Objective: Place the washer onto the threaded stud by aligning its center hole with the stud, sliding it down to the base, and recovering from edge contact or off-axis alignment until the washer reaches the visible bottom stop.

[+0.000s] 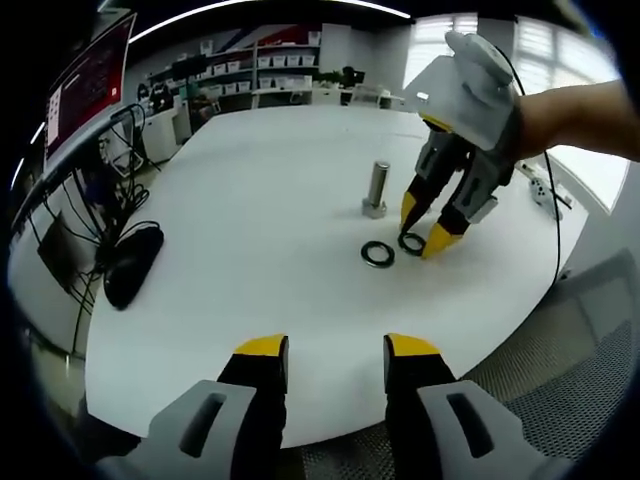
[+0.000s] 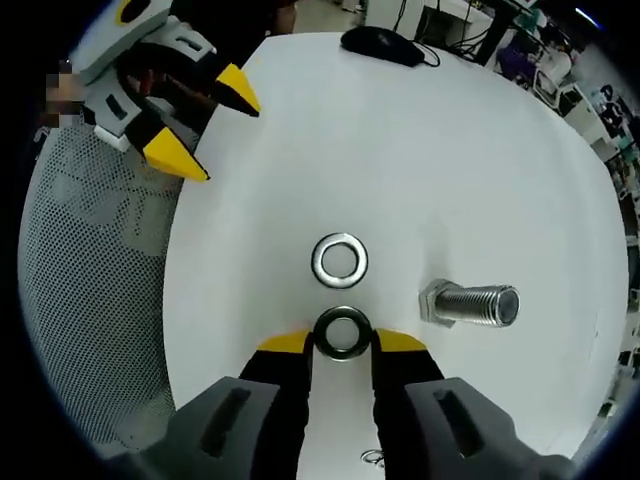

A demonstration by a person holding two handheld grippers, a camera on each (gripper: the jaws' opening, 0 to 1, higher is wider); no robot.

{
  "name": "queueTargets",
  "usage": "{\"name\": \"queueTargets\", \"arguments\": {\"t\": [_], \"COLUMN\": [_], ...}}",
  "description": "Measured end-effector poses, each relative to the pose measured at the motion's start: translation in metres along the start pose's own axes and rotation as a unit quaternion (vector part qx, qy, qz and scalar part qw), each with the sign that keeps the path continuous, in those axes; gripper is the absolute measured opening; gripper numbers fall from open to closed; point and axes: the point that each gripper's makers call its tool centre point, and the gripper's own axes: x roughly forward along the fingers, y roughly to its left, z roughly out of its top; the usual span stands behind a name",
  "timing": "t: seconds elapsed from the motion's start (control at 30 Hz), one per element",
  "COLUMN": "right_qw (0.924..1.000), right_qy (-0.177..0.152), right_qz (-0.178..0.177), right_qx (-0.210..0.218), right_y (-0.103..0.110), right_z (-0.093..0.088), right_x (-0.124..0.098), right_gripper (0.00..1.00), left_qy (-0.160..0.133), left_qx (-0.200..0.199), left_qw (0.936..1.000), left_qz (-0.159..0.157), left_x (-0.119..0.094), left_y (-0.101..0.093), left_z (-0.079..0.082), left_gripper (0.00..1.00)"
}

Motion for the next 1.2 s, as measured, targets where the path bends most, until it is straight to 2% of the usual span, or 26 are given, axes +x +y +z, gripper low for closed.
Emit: {"name": "queueTargets", "arguments": {"t": [0.03, 0.13, 0.23, 0.37, 0.43, 0.67, 1.0, 1.2], "right_qw": [0.9999, 0.9999, 0.9995, 0.9991, 0.9980, 0.9956, 0.9952, 0.9952], "right_qy": [-0.003, -0.005, -0.021, -0.030, -0.049, -0.076, -0.069, -0.057], "right_qz": [-0.005, -0.015, -0.015, -0.024, -0.027, -0.039, -0.069, -0.079], "right_qx": [0.009, -0.004, 0.019, 0.016, 0.029, 0.038, 0.011, 0.002], "right_y": [-0.001, -0.001, -0.002, -0.006, -0.009, -0.021, -0.042, -0.057], "right_z": [-0.001, -0.002, 0.003, 0.008, 0.015, 0.030, 0.037, 0.040], "right_x": [-0.001, -0.003, -0.009, -0.018, -0.024, -0.046, -0.067, -0.069], "right_gripper": [0.25, 0.24, 0.24, 0.24, 0.24, 0.24, 0.24, 0.24], "left_qy": [0.001, 0.003, 0.004, 0.005, 0.005, 0.007, 0.006, 0.005], "left_qx": [-0.001, 0.001, 0.001, 0.002, 0.002, 0.003, 0.001, 0.000], "left_qw": [1.0000, 1.0000, 1.0000, 1.0000, 1.0000, 1.0000, 1.0000, 1.0000], "left_qz": [-0.001, -0.001, -0.002, -0.002, -0.002, -0.003, -0.003, -0.002], "left_x": [0.000, 0.000, 0.000, 0.000, 0.000, 0.000, 0.001, 0.000], "left_y": [0.000, -0.001, -0.001, -0.001, -0.001, -0.001, -0.001, 0.000], "left_z": [0.000, -0.001, -0.001, -0.001, -0.002, -0.002, -0.002, -0.002], "left_gripper": [0.36, 0.36, 0.36, 0.36, 0.36, 0.36, 0.36, 0.36]}}
